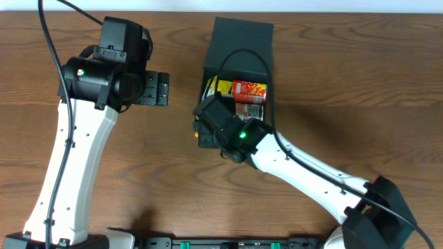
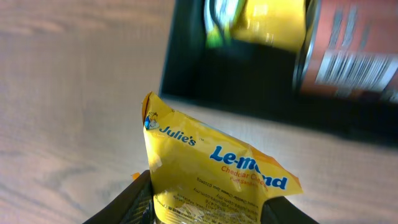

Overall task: Pack container
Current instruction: 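Carry the Le-mond pack into the box and release it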

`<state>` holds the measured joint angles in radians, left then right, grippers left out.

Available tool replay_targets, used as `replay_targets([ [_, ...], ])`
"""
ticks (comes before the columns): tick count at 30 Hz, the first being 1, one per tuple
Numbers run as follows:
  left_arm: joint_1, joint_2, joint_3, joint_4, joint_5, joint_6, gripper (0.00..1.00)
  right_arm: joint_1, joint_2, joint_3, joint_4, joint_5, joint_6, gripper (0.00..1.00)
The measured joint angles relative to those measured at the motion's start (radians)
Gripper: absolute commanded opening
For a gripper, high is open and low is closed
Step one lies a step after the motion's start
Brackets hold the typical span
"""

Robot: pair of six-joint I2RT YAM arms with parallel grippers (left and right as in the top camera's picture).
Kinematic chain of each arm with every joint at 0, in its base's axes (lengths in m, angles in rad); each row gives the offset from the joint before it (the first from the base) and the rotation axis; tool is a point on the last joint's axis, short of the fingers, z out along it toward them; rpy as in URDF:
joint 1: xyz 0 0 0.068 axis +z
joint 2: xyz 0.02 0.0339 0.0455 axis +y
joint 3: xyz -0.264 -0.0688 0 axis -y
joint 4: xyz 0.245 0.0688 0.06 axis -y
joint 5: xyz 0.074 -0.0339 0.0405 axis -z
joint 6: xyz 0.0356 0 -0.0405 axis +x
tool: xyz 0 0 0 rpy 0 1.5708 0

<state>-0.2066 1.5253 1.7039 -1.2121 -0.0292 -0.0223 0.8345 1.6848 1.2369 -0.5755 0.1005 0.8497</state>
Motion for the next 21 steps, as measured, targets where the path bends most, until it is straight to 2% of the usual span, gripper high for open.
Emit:
replay_targets([
  [12,0.0,0.0,0.0,0.005,0.0,0.0,0.95,-0.152,0.0,0.0,0.147,0.03,-0.066,0.37],
  [21,0.0,0.0,0.0,0.009,0.0,0.0,0.95,-0.172,0.064,0.009,0.248,-0.039,-0.073,0.35],
])
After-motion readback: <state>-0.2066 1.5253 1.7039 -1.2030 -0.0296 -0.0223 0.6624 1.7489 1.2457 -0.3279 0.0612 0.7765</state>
